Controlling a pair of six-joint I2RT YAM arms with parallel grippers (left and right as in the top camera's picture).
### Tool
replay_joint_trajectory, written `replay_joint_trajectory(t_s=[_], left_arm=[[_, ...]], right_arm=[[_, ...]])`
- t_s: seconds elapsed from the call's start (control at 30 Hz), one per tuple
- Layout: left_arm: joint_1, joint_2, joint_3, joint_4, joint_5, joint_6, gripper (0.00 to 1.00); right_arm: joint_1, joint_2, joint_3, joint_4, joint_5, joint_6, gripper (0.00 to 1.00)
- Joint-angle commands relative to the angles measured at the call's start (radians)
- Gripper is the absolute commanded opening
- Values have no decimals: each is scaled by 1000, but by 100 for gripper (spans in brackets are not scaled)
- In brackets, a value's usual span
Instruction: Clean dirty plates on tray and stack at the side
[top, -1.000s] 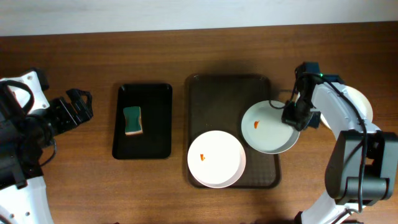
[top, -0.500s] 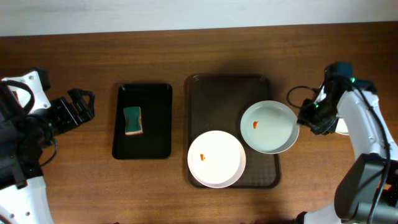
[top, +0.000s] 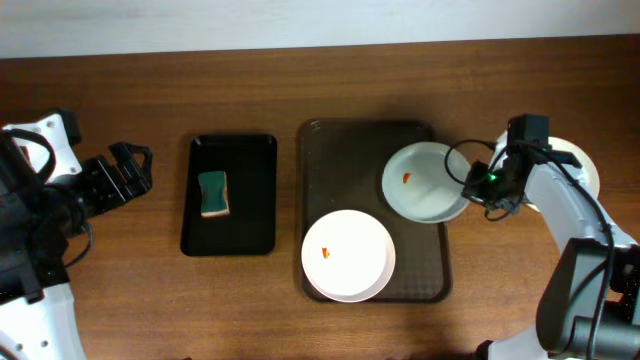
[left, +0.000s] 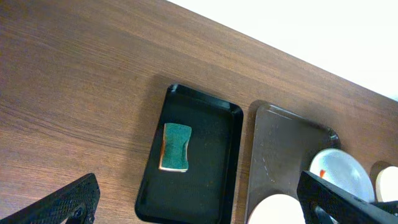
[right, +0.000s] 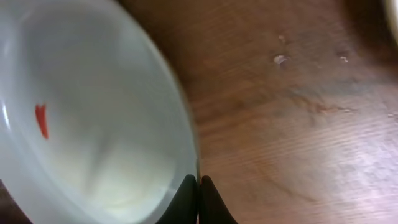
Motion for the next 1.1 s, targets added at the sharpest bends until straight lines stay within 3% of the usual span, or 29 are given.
replay_joint_trajectory(t_s=[0.0,0.1,0.2,0.23,0.27,0.33,0.43,0.53,0.57,0.67,0.7,0.73,0.8,0.87,1.0,1.03,1.07], left_arm=[[0,-8,0,-5,11,9,100],[0,-7,0,-12,11,10,100],[-10,11,-1,-30,12,12,100],[-37,22,-1,-36,12,34,98],[-87,35,-1,-33,10,85,93],[-166,63,-1,-13,-6,116,91],[-294,177,-1,-16,-166,112,90],[-360,442,-1,-19,-313,-67,84],[-360,526,-1,-15,-319,-96,77],[-367,773,-1,70,-312,-102,42],[-378,834,-1,101,-316,-69,41],[-388,873,-1,128,-316,-51,31],[-409,933,-1,174,-399,-44,0],[-416,969,-1,197,-430,-44,0],[-440,945,58,141,-250,12,0],[-442,906,104,93,-251,1,5],[-442,879,125,72,-251,1,24]], right_arm=[[118,0,0,106,-37,-13,4],[285,52,0,271,71,37,4],[316,98,0,334,71,36,4],[317,99,0,342,71,26,8],[312,92,10,339,72,-21,27],[274,52,87,246,0,-21,31],[249,33,240,-10,-132,-39,33],[249,33,254,-108,-153,-59,36],[249,33,254,-115,-153,-59,36],[249,33,254,-129,-153,-59,36],[249,33,254,-129,-152,-59,36],[249,33,254,-128,-152,-58,36],[249,33,254,-128,-150,-58,37],[249,33,254,-128,-150,-58,37],[249,33,254,-128,-150,-58,37],[249,33,254,-129,-150,-58,37],[249,33,254,-129,-150,-58,37]])
